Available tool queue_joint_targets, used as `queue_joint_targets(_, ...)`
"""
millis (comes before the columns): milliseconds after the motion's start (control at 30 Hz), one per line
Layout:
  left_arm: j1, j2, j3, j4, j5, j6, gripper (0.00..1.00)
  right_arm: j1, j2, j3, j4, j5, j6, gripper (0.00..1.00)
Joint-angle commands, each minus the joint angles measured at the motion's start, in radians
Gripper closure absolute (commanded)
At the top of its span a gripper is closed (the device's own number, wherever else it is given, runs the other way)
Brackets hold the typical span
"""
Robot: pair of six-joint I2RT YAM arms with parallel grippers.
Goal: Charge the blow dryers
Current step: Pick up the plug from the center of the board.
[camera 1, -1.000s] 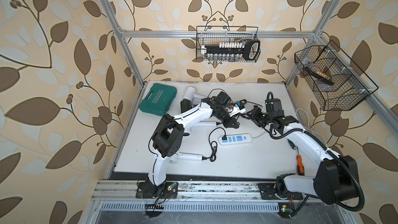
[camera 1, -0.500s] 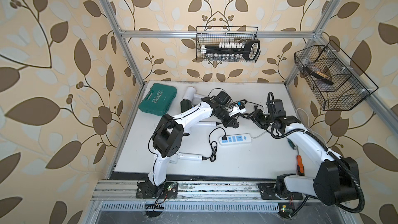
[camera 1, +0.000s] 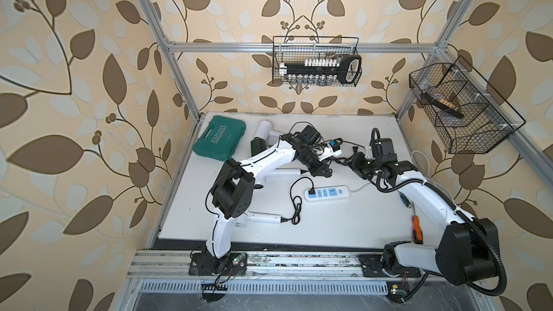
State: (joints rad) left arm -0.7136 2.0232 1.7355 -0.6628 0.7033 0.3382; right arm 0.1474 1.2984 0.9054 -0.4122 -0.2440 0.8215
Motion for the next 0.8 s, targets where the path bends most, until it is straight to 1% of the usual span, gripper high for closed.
queue_joint_targets(0, 0.0, -0.021, 0.037, -0.014, 0.012, 0.023, 1.0, -0.006, -0.009, 0.025, -0.015, 0.001, -0.013, 0.51)
queue_joint_targets(767, 0.0, -0.02, 0.034, -0.03, 0.016, 0.039, 1.0, -0.005, 0.004, 0.013, -0.003, 0.04, -0.044, 0.49)
